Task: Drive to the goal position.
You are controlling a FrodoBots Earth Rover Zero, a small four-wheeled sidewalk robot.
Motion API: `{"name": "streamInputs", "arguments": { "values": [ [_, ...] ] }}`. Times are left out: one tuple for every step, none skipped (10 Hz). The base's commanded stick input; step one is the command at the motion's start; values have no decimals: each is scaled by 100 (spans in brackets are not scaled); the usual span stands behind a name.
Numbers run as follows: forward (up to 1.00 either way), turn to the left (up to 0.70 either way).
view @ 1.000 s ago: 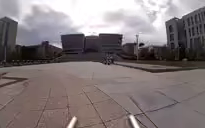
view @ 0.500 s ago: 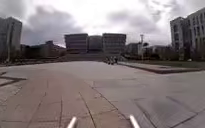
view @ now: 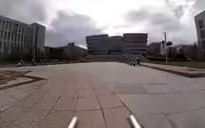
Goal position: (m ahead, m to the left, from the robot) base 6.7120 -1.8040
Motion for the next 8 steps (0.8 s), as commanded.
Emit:
{"name": "streamInputs", "arguments": {
  "values": [
    [70,4],
    [70,4],
    [70,4],
    [70,4],
    [70,4],
    [70,4],
    [70,4],
    [70,4]
  ]
}}
